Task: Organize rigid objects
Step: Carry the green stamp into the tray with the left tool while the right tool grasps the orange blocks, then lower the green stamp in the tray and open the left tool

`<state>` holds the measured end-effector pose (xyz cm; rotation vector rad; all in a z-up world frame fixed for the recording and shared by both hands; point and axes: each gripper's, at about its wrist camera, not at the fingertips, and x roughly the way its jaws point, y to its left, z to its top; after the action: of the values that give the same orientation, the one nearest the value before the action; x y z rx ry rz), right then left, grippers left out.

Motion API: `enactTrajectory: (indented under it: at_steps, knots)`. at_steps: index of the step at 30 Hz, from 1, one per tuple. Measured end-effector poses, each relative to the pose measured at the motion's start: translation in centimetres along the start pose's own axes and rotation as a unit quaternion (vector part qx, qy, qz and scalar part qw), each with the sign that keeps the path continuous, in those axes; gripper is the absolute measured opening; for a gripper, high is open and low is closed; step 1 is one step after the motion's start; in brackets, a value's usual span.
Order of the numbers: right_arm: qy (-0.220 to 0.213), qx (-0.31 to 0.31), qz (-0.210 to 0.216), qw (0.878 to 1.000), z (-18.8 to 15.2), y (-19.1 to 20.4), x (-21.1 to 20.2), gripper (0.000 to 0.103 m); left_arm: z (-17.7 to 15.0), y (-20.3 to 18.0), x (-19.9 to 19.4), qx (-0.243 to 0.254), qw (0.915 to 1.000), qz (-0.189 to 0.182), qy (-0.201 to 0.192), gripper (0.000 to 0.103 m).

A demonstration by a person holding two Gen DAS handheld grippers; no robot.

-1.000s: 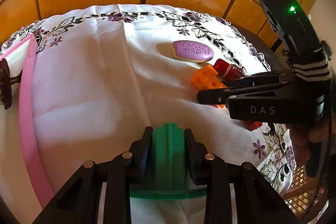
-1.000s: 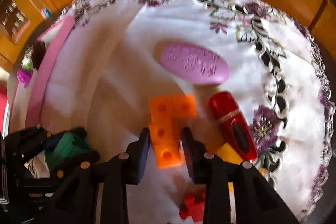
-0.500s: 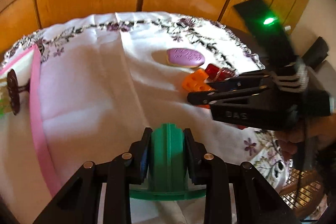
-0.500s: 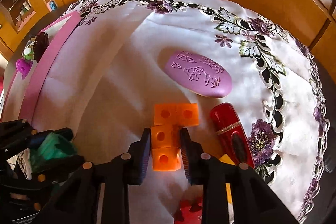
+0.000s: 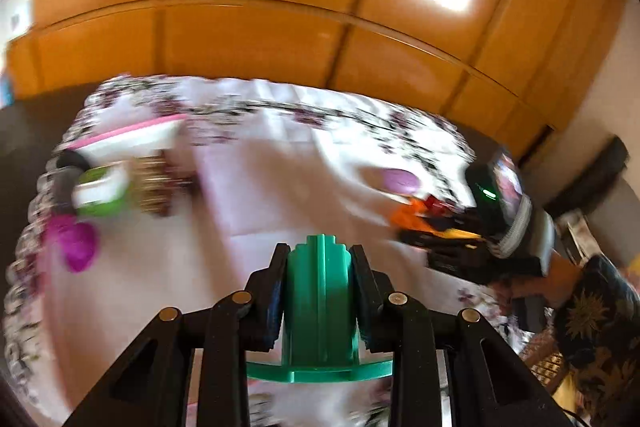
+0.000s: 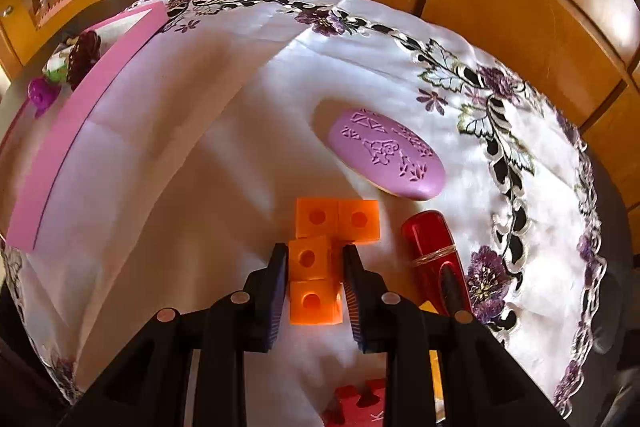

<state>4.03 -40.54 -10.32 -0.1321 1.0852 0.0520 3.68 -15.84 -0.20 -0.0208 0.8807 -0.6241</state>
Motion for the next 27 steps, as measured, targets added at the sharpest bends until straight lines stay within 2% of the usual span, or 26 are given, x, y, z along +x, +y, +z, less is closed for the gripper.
enactTrajectory:
  at_steps: [5, 10, 15, 17, 21, 22, 27]
  knots:
    - [0.000, -0.002, -0.003, 1.000, 0.3, 0.2, -0.1, 0.026, -1.0, 7.5, -1.2, -0.081, 0.9953, 0.054, 0.010, 0.030]
    - [0.001, -0.001, -0.002, 1.000, 0.4, 0.3, -0.2, 0.026, -2.4, 13.3, -0.1, -0.136, 0.9857, 0.086, 0.049, 0.030]
    - [0.001, -0.001, -0.002, 1.000, 0.4, 0.2, -0.1, 0.026, -2.9, 15.5, 1.5, -0.131, 0.9828, 0.113, 0.064, 0.030]
    - [0.001, -0.001, -0.002, 1.000, 0.3, 0.2, -0.1, 0.026, -2.9, 16.0, 2.3, -0.127, 0.9805, 0.135, 0.066, 0.031]
    - [0.001, -0.002, -0.002, 1.000, 0.4, 0.3, -0.2, 0.026, -2.5, 16.2, 2.3, -0.120, 0.9811, 0.143, 0.053, 0.048]
    - [0.001, -0.003, -0.002, 1.000, 0.4, 0.3, -0.2, 0.026, -2.3, 16.2, 1.7, -0.121, 0.9820, 0.138, 0.045, 0.049]
    - [0.000, -0.007, -0.004, 1.000, 0.4, 0.3, -0.2, 0.026, -2.3, 15.7, -1.0, -0.119, 0.9797, 0.161, 0.011, 0.062]
